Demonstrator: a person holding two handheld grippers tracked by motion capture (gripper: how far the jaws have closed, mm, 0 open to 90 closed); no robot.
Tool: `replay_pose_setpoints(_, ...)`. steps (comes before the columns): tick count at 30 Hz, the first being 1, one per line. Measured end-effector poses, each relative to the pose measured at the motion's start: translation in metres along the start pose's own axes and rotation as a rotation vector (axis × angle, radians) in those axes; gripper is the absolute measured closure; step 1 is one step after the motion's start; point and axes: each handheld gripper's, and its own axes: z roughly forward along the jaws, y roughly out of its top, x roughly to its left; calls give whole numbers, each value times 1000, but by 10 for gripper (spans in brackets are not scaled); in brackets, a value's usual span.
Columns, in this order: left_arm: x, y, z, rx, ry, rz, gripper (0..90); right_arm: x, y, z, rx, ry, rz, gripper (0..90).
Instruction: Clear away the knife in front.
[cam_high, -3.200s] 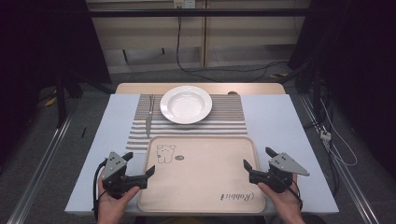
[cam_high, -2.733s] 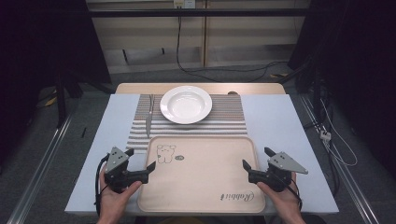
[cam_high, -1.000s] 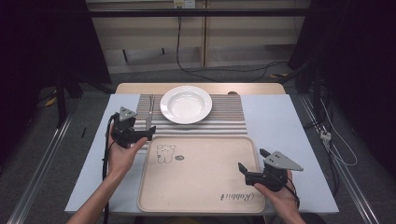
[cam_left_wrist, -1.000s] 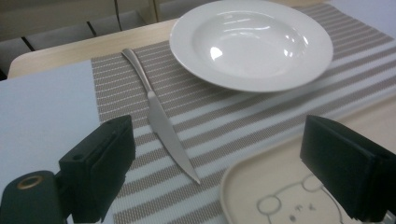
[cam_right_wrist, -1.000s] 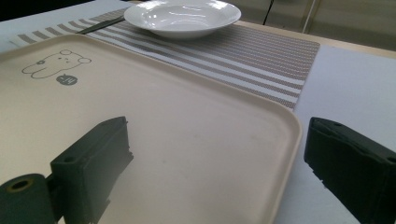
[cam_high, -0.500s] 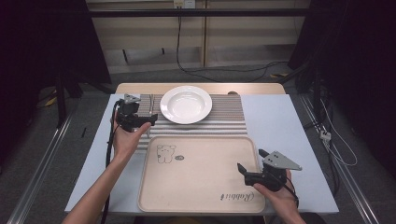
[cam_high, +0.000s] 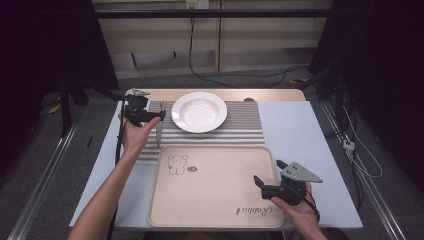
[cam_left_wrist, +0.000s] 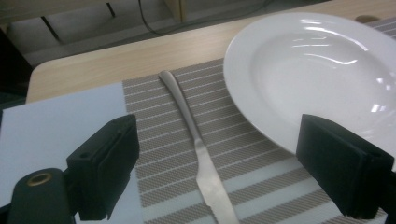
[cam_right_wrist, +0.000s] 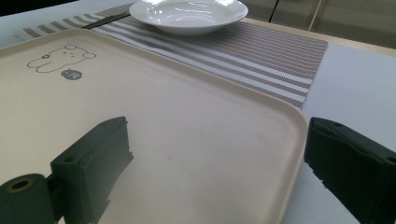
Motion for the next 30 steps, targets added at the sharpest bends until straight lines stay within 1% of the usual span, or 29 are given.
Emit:
replay_pose_setpoints(1, 0, 1, 2, -9, 11, 2, 132, 0, 0, 0, 0, 0, 0, 73)
replay_pose_setpoints(2, 1, 1, 6, -11, 17, 12, 135, 0, 0, 0, 0, 1, 1, 73)
replay_pose_setpoints(3, 2, 2, 9, -7, 13, 4, 146, 0, 0, 0, 0, 2, 3, 73)
replay_pose_setpoints(4, 3, 2, 12, 3, 11, -3, 152, 0, 0, 0, 0, 1, 3, 73)
replay_pose_setpoints(5, 5, 3, 16, 21, 20, 2, 155, 0, 0, -1, 0, 1, 2, 73)
replay_pose_setpoints(7, 6, 4, 22, 38, 26, -1, 158, 0, 0, -1, 0, 0, 0, 73)
replay_pose_setpoints(13, 13, 9, 42, 91, 9, -18, 191, 0, 0, 0, 3, 1, -2, 73)
replay_pose_setpoints(14, 14, 9, 45, 94, 14, -17, 208, 0, 0, 0, 4, 1, -2, 73)
replay_pose_setpoints(16, 15, 9, 51, 101, 19, -31, 233, 0, -1, 0, 4, 1, 0, 73)
replay_pose_setpoints(18, 17, 9, 58, 111, 13, -56, 233, -1, -1, 0, 6, 0, 0, 73)
replay_pose_setpoints(20, 19, 9, 64, 135, 13, -55, 238, -1, -1, 0, 9, -1, 0, 73)
replay_pose_setpoints(22, 21, 9, 72, 139, 12, -64, 251, -1, -1, 0, 8, -1, -1, 73)
replay_pose_setpoints(24, 23, 9, 79, 160, 15, -60, 295, -2, -2, 1, 11, -1, 2, 73)
replay_pose_setpoints(26, 24, 9, 86, 181, 2, -57, 350, -3, -2, 1, 11, -1, 5, 72)
replay_pose_setpoints(27, 25, 9, 88, 187, 3, -57, 419, -3, -2, 2, 13, 2, 4, 73)
replay_pose_setpoints(28, 25, 9, 89, 184, 0, -65, 447, -3, -2, 2, 13, 3, 3, 73)
replay_pose_setpoints(29, 26, 8, 93, 190, -17, -95, 463, -3, -2, 3, 14, 3, 1, 73)
replay_pose_setpoints(30, 26, 8, 93, 190, -17, -95, 493, -3, -2, 3, 14, 3, 1, 73)
